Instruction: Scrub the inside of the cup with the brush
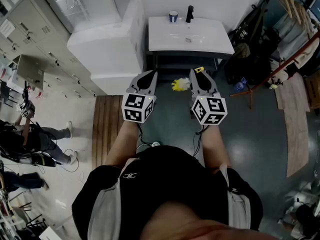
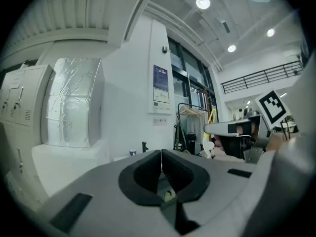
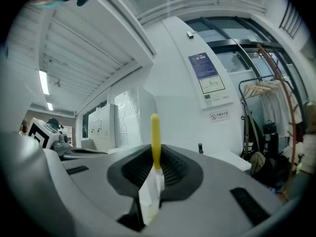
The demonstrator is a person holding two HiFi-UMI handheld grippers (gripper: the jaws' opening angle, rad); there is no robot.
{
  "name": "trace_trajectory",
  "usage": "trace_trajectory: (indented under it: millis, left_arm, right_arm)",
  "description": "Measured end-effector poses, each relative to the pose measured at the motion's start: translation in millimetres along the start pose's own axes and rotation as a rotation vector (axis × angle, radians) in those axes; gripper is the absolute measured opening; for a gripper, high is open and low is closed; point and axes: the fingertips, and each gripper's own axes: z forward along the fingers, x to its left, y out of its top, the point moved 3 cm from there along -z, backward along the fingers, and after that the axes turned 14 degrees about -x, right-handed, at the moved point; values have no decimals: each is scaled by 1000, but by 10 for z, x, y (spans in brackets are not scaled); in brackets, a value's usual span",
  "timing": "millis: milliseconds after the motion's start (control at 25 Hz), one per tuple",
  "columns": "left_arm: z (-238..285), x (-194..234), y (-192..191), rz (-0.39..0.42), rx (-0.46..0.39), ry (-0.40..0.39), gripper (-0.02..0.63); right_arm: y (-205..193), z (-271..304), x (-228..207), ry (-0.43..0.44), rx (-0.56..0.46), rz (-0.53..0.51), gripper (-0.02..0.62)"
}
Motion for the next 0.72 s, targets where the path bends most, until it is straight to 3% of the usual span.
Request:
trace_trajectory:
  millis: [240, 480, 720]
  left_arm:
    - [-42, 1, 28, -16, -5, 12, 17]
    - [-139, 21, 19, -10, 3, 37, 17]
    - [-161, 161, -5, -10, 5, 55, 17]
  right_arm:
    - [31, -19, 60, 1, -5, 5, 52]
    - [-25, -66, 77, -53, -5, -38, 51]
    - [-87, 2, 186, -53, -12, -103, 51]
